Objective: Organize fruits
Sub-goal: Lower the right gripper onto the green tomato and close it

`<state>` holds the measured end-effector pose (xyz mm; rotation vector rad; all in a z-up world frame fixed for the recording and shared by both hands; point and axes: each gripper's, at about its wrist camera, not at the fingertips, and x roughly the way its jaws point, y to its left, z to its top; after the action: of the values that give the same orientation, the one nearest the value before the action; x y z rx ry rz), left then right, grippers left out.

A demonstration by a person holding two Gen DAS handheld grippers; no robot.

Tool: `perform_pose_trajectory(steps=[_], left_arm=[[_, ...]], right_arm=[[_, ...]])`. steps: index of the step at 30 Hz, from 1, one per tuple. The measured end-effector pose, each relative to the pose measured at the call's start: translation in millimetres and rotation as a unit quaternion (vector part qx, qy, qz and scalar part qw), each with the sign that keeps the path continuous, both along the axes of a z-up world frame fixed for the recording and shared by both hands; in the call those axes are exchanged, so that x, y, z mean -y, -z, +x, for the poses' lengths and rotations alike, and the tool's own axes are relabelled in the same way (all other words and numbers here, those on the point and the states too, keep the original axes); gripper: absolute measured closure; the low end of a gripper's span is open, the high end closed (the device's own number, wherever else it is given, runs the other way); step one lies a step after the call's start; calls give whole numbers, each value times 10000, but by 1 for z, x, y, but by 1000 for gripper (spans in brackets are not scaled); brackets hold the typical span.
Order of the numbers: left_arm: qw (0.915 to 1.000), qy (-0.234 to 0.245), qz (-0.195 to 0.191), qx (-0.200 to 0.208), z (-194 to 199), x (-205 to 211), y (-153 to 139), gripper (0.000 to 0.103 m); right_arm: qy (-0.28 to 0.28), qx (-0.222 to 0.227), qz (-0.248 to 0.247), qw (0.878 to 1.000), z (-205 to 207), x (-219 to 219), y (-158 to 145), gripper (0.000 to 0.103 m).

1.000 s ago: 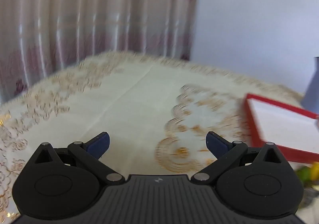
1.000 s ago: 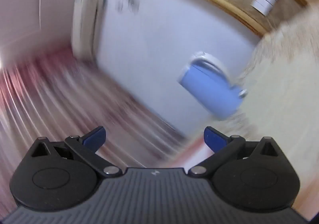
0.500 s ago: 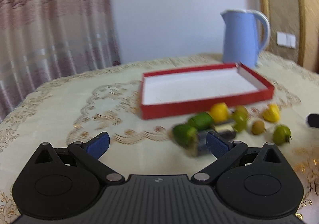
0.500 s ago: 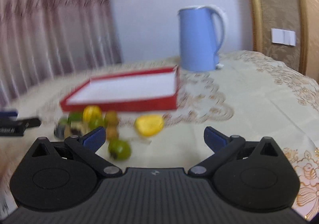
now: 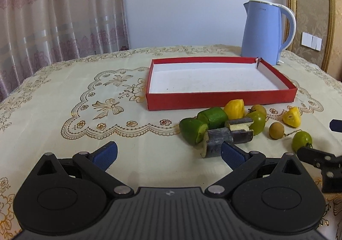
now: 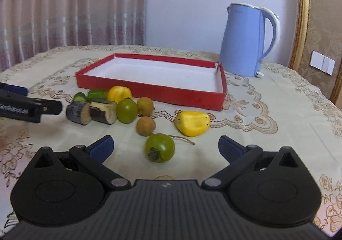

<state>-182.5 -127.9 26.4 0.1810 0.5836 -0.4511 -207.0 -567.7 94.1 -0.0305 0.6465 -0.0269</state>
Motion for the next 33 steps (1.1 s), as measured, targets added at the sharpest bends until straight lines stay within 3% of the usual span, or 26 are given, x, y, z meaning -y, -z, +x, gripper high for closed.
perform_pose_trajectory(steps=[5, 33], left_arm=[[10000, 23, 42, -34, -1, 2, 2, 0], [9998, 31, 102, -148, 0, 7, 8, 0]], right_arm=[[167, -167, 116, 9997, 2, 5, 8, 0], [-143, -231, 159, 9995, 0, -2, 10, 0]])
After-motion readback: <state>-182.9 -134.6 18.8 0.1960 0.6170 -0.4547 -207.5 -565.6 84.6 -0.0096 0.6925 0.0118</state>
